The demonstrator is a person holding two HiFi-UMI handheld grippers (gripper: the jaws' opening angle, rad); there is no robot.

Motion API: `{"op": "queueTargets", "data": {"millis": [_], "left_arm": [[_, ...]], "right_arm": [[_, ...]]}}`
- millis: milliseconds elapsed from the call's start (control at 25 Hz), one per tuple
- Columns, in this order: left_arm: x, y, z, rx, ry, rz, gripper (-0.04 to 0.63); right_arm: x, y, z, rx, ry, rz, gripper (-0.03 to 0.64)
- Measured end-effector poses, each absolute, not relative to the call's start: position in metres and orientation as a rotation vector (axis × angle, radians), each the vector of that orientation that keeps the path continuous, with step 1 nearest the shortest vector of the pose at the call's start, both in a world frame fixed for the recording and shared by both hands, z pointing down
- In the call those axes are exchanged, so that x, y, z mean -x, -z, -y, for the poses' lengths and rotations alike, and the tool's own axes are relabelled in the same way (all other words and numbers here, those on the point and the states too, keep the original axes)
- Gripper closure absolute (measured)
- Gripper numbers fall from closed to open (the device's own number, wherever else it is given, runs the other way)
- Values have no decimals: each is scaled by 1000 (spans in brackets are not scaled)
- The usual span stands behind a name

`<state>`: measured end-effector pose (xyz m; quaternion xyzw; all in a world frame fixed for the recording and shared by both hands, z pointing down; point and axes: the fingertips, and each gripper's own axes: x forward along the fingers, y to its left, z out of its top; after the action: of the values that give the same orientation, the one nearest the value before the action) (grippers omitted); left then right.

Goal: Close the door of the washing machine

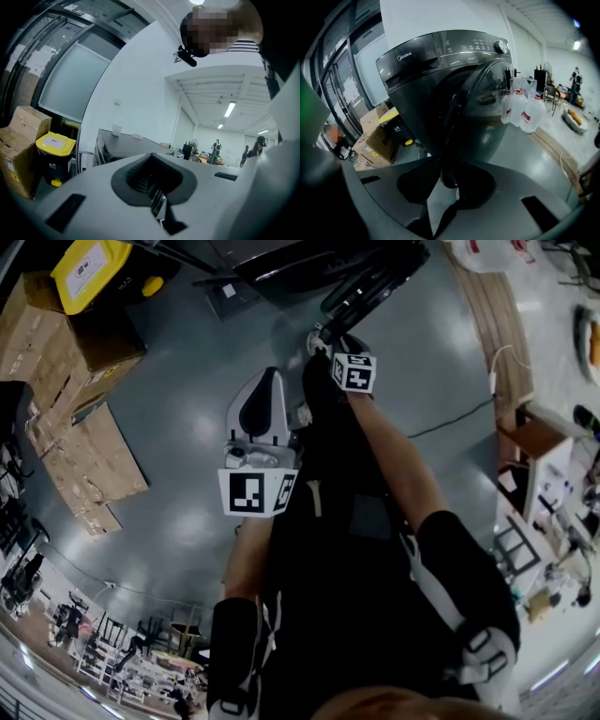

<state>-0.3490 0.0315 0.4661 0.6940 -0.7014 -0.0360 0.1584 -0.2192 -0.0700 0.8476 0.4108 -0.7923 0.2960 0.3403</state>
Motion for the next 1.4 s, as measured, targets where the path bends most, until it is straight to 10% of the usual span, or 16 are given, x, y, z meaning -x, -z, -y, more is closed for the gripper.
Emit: {"op": "queueTargets", "data": {"millis": [1400], "left_arm": [[439,-482,17,-1769,118,2202,591]], "right_arm": [[355,-837,154,-945,-609,2162,535]]}}
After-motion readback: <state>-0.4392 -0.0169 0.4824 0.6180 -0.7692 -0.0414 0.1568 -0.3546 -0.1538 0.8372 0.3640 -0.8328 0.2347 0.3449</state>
